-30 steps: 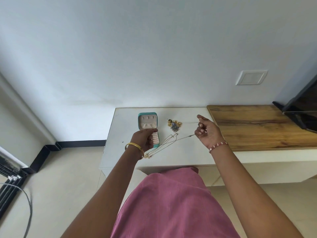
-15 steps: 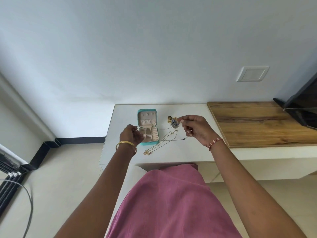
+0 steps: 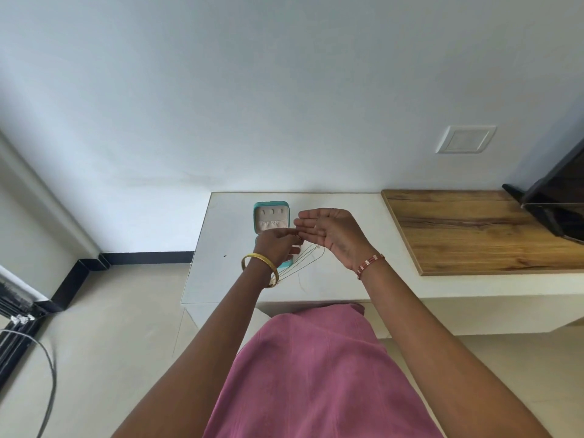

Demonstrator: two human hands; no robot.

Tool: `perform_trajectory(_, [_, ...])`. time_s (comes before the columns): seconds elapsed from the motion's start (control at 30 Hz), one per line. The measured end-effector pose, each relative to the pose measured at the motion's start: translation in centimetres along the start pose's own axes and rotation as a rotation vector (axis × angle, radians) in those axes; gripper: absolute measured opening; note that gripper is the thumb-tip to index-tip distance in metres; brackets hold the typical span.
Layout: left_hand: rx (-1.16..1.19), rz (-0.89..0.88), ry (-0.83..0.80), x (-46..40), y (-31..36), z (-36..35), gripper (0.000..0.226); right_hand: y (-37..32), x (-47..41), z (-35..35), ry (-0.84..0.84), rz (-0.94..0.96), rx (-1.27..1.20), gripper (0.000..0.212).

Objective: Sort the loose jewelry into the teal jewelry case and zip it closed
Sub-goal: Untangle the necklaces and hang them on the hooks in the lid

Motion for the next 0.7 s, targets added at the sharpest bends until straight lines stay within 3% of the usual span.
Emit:
perform_trajectory(0.2, [-0.157, -0.099, -0.038, 0.4, -0.2, -0.2, 0.022, -0.7, 0.3, -0.3, 0.046, 0.082, 0.224, 0.025])
perform_trajectory(0.4, [-0.065, -0.133, -0.005, -0.1, 0.2, 0.4, 0.025, -0.4, 0.1, 1.2, 0.193, 0.166, 0.679, 0.012])
perform_trajectory(0.5, [-0.028, -0.132, -0.017, -0.1, 0.5, 0.6, 0.028, 0.6, -0.2, 1.6, 0.134, 0.107, 0.9, 0.005])
perform_trajectory(0.6, [0.231, -0.066, -0.013, -0.1, 0.7, 0.8, 0.033, 2.1, -0.5, 1.8, -0.02, -0.028, 1.047, 0.004])
perform_trajectory(0.7, [0.551, -0.014, 0.008, -0.1, 0.8, 1.7, 0.035, 3.7, -0.4, 2.8, -0.074, -0.127, 0.882, 0.007])
Point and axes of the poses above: each hand's wrist, its own x-axis away from the middle knuckle, its own z-axis out of the back of the hand, y = z × x, the point moved 3 cm from there along -x, towards the middle knuckle, and after that the axes turned 8 degrees about -y, right-handed, at the moved point
